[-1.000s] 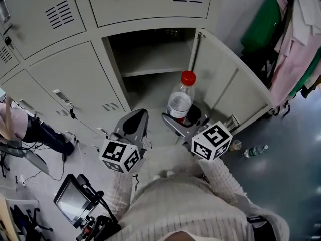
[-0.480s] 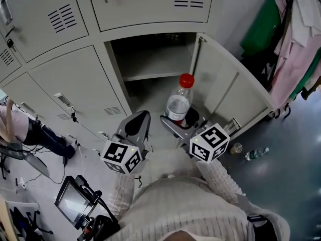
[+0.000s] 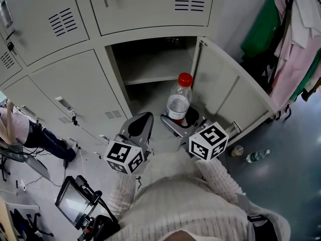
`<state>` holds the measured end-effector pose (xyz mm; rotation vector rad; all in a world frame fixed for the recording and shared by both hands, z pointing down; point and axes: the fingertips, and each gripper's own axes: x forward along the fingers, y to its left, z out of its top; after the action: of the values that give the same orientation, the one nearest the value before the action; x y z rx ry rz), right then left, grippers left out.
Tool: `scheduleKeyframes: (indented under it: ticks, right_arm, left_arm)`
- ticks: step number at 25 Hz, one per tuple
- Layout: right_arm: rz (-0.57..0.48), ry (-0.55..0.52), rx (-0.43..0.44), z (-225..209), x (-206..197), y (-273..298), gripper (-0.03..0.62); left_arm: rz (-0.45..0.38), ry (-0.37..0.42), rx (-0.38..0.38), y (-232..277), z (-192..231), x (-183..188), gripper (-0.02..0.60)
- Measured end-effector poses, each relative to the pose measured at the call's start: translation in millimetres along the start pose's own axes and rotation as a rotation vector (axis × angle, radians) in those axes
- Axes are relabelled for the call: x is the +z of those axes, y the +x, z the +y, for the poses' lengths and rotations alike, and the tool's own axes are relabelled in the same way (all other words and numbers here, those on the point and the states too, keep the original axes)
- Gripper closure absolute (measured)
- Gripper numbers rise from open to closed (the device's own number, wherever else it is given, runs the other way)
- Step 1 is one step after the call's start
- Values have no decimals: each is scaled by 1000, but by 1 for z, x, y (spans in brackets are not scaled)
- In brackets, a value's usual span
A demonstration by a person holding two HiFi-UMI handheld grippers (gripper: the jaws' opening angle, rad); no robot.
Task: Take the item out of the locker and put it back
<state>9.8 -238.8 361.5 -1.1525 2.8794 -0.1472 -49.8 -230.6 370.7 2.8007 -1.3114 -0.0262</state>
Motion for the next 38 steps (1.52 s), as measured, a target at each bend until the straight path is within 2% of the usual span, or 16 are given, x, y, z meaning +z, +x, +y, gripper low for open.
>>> scheduleKeyframes:
  ticks: [12, 16, 25, 31, 34, 38]
  right_arm:
    - [24, -37, 29, -2, 15, 29, 283]
    - [47, -42, 55, -3, 26, 51, 283]
    - [136, 91, 145, -9, 29, 97, 283]
    - [150, 185, 190, -13, 41, 120, 283]
    - [176, 169, 198, -15, 47, 129, 283]
    - [157, 128, 211, -14, 60, 134, 283]
  left_arm:
    - [3, -15, 0, 0, 5, -1, 574]
    - [2, -46, 6, -2, 9, -3, 574]
    - [-13, -70, 51, -12, 24, -1, 574]
    - [-37, -105, 88, -21, 39, 0, 574]
    - [-45, -103, 99, -23, 43, 2, 574]
    - [-58, -104, 113, -25, 51, 5, 574]
